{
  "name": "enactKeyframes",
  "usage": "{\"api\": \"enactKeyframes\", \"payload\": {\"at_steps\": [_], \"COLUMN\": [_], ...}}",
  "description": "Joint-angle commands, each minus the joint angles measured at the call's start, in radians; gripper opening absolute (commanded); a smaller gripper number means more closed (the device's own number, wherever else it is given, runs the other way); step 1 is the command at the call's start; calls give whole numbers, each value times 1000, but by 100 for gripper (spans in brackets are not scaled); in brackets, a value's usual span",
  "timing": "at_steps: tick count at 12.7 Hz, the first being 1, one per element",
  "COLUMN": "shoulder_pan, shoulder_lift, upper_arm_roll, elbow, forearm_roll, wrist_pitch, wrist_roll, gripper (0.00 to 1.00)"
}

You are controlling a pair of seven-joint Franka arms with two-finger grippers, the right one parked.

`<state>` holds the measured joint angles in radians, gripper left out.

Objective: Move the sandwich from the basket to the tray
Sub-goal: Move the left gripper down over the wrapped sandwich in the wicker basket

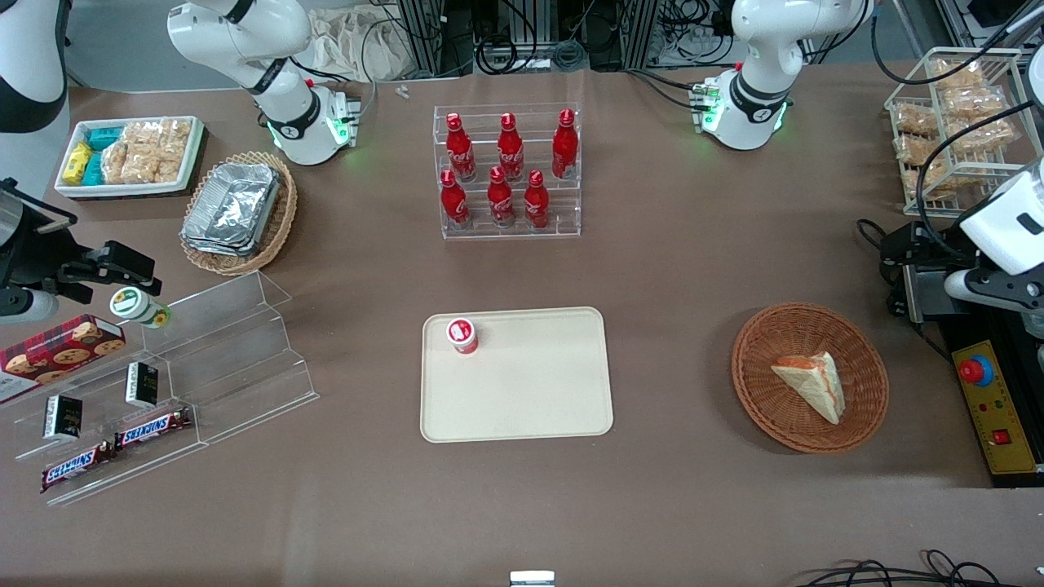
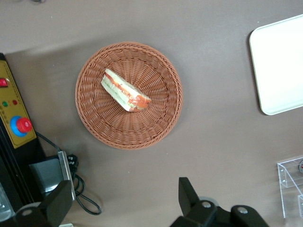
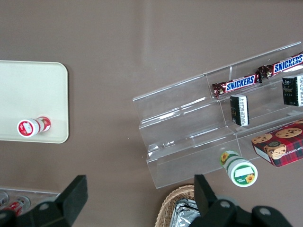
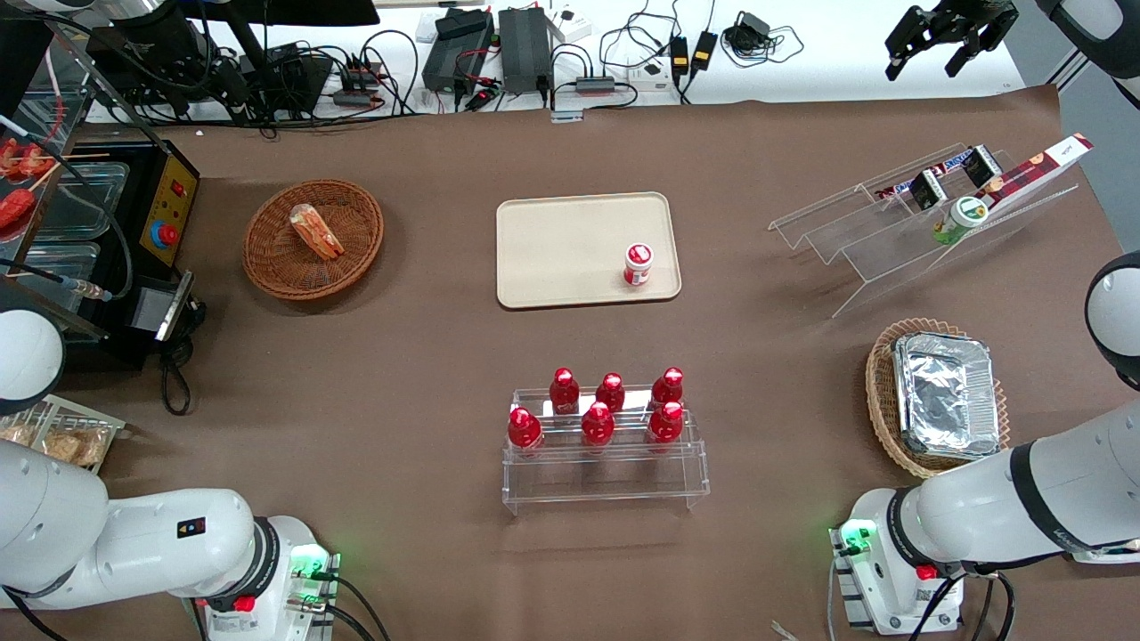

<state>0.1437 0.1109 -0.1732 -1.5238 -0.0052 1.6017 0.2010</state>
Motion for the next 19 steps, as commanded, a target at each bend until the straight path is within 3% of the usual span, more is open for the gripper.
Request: {"api": "enactKeyframes", "payload": {"at_steps": [1, 5, 9, 12, 15, 19], "shoulder_pan": [-10, -10, -9, -9, -9, -6], "shoulder_lift": [12, 44, 26, 81, 165, 275], "upper_arm_roll": [6, 8, 9, 12, 12, 32], "elbow": [24, 14, -211, -281, -308, -312], "forearm_roll": [-7, 1, -9, -1, 10, 16], "wrist_pitch": [-25, -10, 274, 401, 555, 685], "wrist_roll": [-34, -78, -335, -454, -719, -746], "gripper": [100, 100, 100, 100, 100, 100]}}
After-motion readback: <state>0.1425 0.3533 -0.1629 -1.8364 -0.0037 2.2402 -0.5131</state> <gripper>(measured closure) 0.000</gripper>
